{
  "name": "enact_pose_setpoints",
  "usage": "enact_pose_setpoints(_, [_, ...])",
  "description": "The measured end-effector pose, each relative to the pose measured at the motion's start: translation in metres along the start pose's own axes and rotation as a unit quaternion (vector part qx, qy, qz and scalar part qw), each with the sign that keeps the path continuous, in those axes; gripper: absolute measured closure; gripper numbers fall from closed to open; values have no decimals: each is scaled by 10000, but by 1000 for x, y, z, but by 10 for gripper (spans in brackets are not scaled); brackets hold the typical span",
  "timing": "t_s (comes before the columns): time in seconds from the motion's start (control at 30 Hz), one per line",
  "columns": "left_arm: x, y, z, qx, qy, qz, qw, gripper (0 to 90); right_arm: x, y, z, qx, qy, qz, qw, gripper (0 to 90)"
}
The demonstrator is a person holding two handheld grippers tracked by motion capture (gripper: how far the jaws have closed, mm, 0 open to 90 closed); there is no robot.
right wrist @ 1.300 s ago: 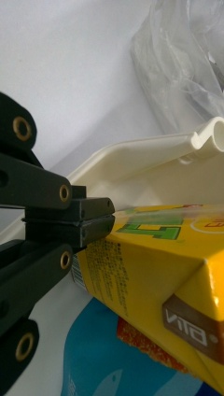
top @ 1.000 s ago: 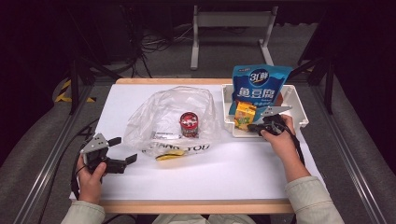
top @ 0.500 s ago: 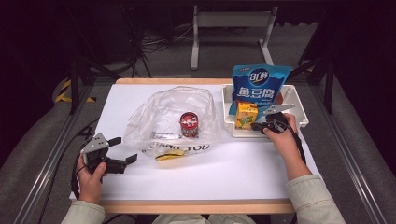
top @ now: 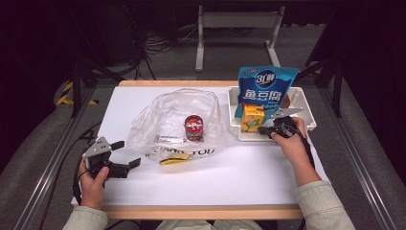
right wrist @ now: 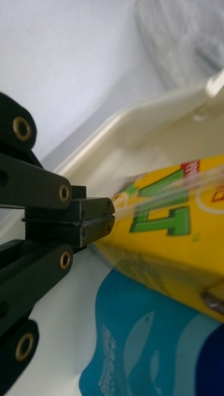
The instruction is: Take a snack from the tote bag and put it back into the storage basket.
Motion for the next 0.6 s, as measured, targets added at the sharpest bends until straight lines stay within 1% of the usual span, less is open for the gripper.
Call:
enact_pose_setpoints(0.07, [0, 0, 0, -3, 1, 12, 10000, 35, 5, 5, -5, 61, 55, 58, 9999, 900])
enact_pose_setpoints(0.1, [0, -1, 1, -4, 50, 8, 10000, 35, 7, 7, -7, 73, 88, 88, 9999, 900])
enact_pose_setpoints(0.13, [0, -1, 2, -7, 47, 7, 10000, 35, 11, 10, -11, 96, 148, 143, 9997, 894])
enact_pose_setpoints(0.2, [0, 0, 1, -15, 31, 6, 10000, 35, 17, 15, -16, 127, 219, 202, 9995, 870])
enact_pose_setpoints(0.23, [1, 0, 0, -10, 4, 14, 10000, 35, 20, 17, -20, 161, 250, 236, 9993, 861])
enact_pose_setpoints(0.33, [1, 0, 0, -4, 7, 30, 10000, 35, 29, 23, -30, 278, 340, 328, 9985, 806])
enact_pose_setpoints(0.4, [1, 0, 0, -6, 7, 13, 10000, 35, 36, 27, -38, 392, 356, 441, 9976, 758])
enact_pose_setpoints(0.5, [0, 0, 0, -7, 6, 10, 10000, 35, 46, 31, -51, 543, 314, 630, 9960, 638])
enact_pose_setpoints(0.53, [0, 0, 0, -18, 7, 6, 10000, 35, 51, 32, -57, 610, 275, 737, 9950, 593])
enact_pose_setpoints(0.6, [1, 0, 0, -11, 2, 18, 10000, 35, 58, 33, -64, 650, 259, 834, 9941, 519])
Point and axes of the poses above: each handheld gripper's, and its own axes: y roughly backward along the jaws, x roughly out of its top, z roughly to its right, the point moved 6 cm from there along -y, roughly forward along the jaws, and after that the axes turned 1 degree about x, right-handed, at the moved point
